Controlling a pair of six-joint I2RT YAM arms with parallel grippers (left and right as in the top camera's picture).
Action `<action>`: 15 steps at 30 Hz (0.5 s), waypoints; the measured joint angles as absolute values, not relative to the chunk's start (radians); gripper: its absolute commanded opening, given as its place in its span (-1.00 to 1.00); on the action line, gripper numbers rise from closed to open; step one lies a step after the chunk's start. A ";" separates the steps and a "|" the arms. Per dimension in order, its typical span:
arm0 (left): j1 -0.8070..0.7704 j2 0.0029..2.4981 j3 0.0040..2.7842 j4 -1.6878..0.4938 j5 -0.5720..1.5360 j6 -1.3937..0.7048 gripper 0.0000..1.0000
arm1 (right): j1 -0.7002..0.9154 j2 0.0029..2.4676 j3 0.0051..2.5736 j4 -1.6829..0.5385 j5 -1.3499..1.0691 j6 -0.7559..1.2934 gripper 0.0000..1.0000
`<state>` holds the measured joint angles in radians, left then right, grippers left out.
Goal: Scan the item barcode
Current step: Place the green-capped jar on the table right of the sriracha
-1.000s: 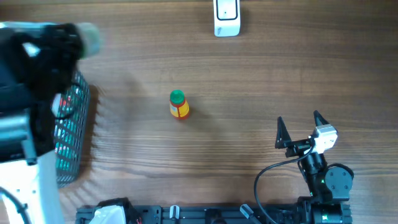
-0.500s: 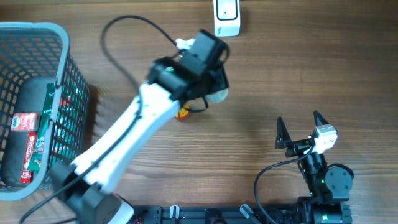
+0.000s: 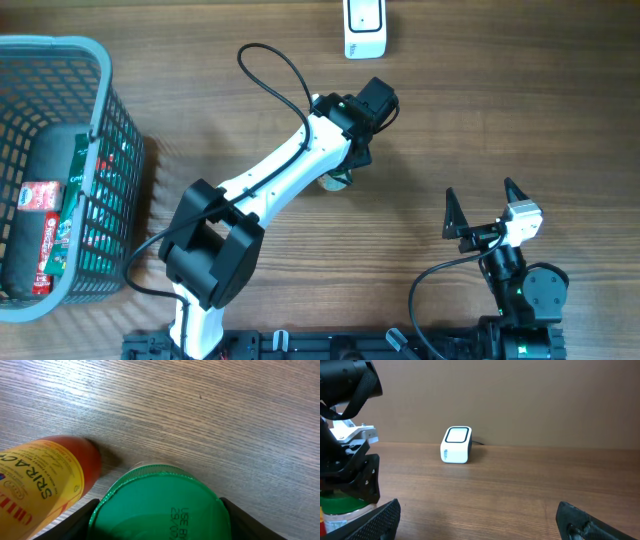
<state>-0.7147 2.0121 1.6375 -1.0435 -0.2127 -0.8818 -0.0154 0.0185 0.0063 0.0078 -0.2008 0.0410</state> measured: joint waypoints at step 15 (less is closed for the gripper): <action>-0.797 2.038 1.637 -1.011 -0.216 -0.948 0.94 | -0.015 0.019 0.006 0.008 -0.201 0.041 1.00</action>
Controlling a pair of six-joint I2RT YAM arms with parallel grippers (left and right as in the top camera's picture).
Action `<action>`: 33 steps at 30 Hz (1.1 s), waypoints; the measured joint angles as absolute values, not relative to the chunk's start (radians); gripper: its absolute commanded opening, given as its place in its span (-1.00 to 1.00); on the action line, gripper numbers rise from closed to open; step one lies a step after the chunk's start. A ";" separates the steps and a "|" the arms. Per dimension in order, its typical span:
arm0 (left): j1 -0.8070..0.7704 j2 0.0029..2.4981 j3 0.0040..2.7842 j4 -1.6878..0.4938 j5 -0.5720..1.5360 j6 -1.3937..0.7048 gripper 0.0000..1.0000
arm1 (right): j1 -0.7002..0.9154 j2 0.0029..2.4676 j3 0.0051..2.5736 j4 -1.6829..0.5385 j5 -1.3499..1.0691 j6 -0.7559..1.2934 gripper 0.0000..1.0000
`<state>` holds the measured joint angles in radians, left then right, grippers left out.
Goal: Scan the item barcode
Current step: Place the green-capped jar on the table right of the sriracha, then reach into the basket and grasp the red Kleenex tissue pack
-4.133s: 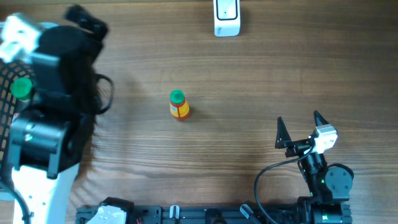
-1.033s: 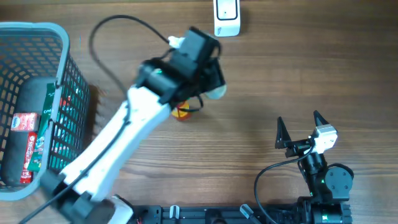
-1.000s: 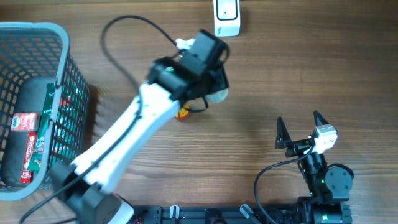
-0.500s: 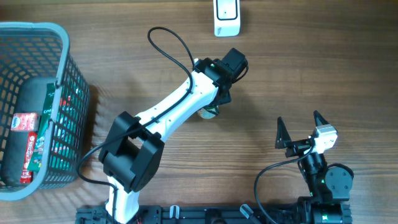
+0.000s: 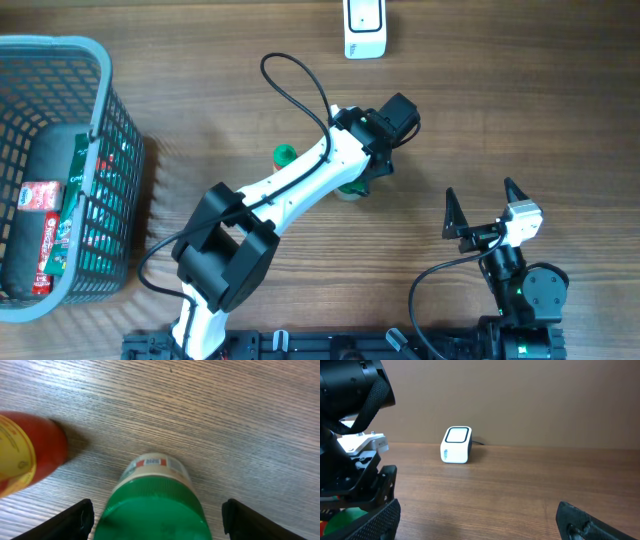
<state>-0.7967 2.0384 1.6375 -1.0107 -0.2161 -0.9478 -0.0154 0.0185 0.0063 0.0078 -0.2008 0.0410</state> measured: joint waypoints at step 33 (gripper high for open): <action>0.440 1.378 1.720 -1.339 -0.345 -0.934 1.00 | -0.014 0.019 0.006 0.008 -0.200 0.041 1.00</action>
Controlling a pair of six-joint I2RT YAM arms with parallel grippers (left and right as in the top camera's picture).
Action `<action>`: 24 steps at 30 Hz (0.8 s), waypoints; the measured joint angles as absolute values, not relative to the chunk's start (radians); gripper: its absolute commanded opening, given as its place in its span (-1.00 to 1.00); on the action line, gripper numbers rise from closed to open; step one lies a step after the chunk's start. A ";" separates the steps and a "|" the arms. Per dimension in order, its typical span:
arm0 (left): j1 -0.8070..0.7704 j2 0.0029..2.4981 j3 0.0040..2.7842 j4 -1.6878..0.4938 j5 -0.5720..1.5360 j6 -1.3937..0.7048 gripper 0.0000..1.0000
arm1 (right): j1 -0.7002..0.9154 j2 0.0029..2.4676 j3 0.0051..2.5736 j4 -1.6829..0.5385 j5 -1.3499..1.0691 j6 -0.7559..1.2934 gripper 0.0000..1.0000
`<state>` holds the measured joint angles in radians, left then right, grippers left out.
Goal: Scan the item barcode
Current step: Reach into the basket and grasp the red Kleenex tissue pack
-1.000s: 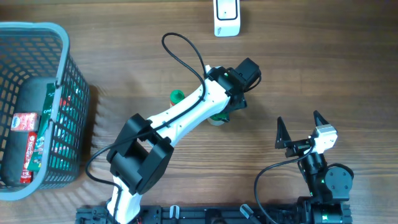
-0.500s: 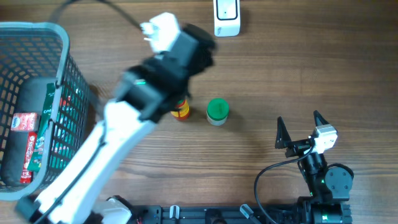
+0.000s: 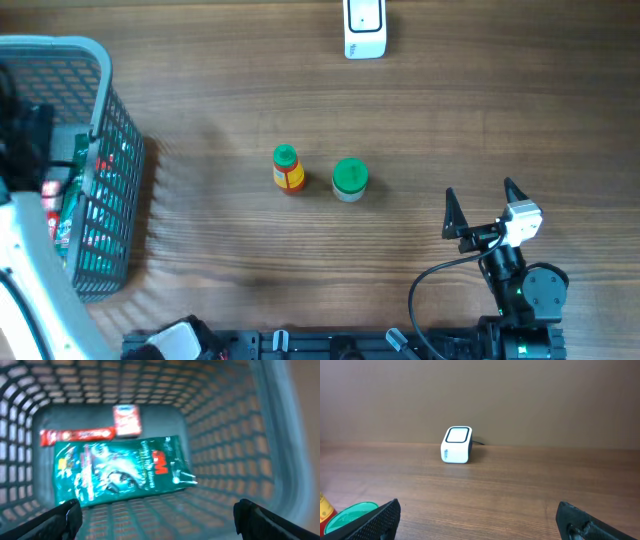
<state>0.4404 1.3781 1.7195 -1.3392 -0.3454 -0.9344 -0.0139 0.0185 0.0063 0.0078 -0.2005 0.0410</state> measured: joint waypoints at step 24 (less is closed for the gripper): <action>0.832 1.743 1.022 -0.319 -0.080 -0.812 0.49 | -0.014 0.019 0.006 0.008 -0.201 0.041 1.00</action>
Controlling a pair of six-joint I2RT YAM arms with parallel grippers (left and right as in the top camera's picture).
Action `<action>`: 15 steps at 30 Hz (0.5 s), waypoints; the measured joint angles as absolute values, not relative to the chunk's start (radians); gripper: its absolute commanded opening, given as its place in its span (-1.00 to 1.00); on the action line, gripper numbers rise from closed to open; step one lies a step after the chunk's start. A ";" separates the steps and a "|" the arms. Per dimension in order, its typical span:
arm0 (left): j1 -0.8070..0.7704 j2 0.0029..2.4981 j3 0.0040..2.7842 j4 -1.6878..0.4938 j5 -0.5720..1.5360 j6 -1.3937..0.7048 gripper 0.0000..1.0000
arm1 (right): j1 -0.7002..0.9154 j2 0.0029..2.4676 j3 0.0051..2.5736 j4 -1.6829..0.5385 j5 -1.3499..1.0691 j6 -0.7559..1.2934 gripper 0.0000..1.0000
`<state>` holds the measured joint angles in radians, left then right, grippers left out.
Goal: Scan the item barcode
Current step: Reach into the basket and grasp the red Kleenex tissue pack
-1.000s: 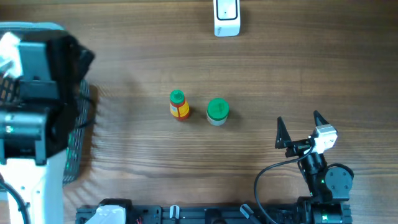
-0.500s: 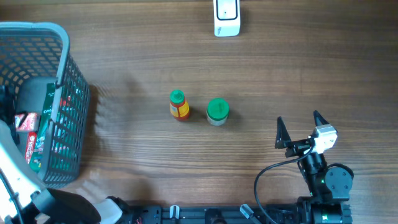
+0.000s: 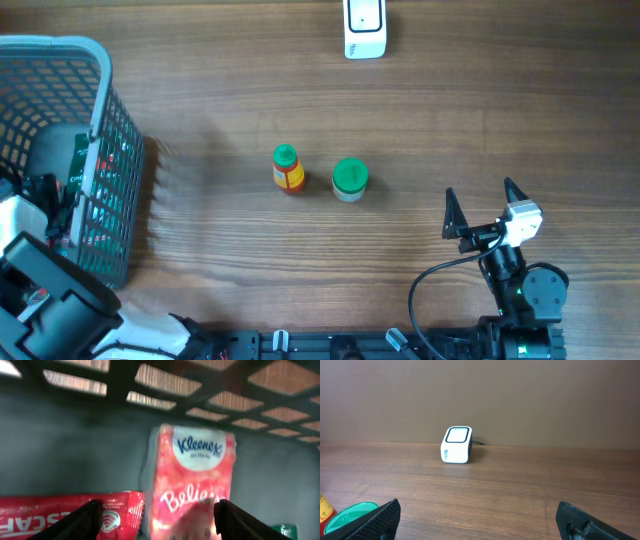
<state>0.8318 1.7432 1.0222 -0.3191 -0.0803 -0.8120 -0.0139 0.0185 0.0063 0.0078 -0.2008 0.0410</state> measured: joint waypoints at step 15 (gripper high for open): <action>0.833 1.711 1.028 -0.265 -0.080 -0.781 0.59 | -0.014 0.019 0.006 0.008 -0.201 0.041 1.00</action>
<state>0.8326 1.7111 1.0279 -0.2653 -0.0799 -0.7807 -0.0139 0.0185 0.0063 0.0078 -0.2008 0.0410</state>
